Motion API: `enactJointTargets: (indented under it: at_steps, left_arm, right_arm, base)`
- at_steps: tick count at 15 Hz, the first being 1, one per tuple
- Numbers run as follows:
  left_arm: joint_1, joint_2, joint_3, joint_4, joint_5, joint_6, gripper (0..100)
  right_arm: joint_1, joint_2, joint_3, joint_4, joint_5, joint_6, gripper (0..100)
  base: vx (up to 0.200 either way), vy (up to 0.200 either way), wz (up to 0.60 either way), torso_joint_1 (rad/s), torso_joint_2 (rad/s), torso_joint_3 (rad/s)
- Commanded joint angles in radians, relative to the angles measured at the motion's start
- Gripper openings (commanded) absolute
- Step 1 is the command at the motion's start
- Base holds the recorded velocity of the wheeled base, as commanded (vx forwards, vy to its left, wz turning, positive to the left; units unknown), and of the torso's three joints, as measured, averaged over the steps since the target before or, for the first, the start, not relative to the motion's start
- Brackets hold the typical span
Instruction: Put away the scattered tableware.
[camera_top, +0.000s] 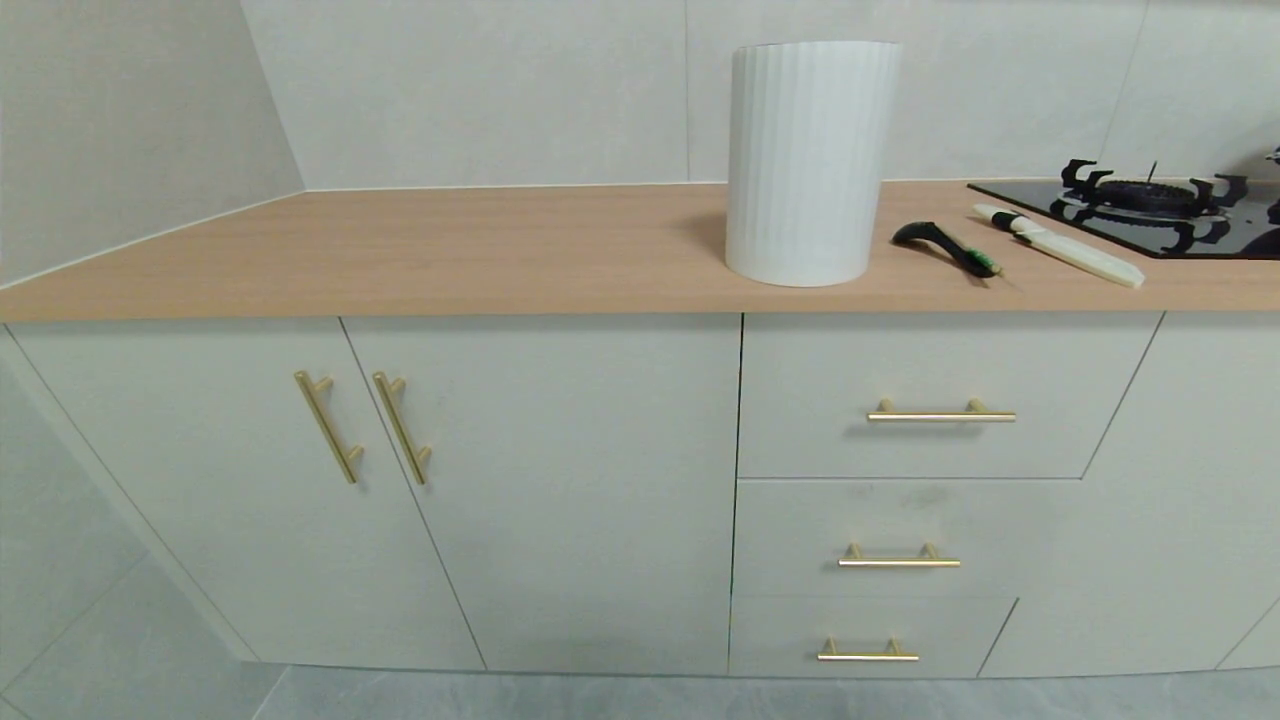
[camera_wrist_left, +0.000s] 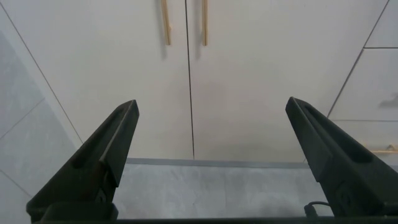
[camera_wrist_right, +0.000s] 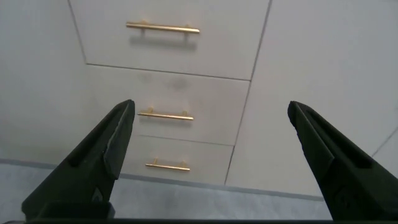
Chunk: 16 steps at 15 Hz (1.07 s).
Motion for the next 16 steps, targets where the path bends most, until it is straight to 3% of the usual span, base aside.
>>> enactJointTargets:
  at_steps: [1,3,5,7,11,16]
  left_arm:
    - [0.0,0.0,0.0,0.0,0.001,0.0,100]
    - [0.0,0.0,0.0,0.0,0.001,0.0,100]
    - [0.0,0.0,0.0,0.0,0.001,0.0,100]
    - [0.0,0.0,0.0,0.0,0.001,0.0,100]
    - [0.0,0.0,0.0,0.0,0.001,0.0,100]
    - [0.0,0.0,0.0,0.0,0.001,0.0,100]
  right_arm:
    - [0.065,0.365,-0.106,-0.004,0.009,0.004,100]
    - [0.109,0.61,-0.183,-0.005,0.006,0.002,100]
    - [0.115,0.75,-0.256,-0.005,0.0,0.004,100]
    - [0.115,1.028,-0.404,-0.005,-0.003,0.008,100]
    - [0.126,1.351,-0.54,-0.01,0.006,0.013,100]
    - [0.138,1.663,-0.536,-0.251,0.003,0.105,100]
  base:
    - [0.0,0.0,0.0,0.0,0.0,0.0]
    - [0.0,0.0,0.0,0.0,0.0,0.0]
    - [0.0,0.0,0.0,0.0,0.0,0.0]
    - [0.0,0.0,0.0,0.0,0.0,0.0]
    - [0.0,0.0,0.0,0.0,0.0,0.0]
    - [0.0,0.0,0.0,0.0,0.0,0.0]
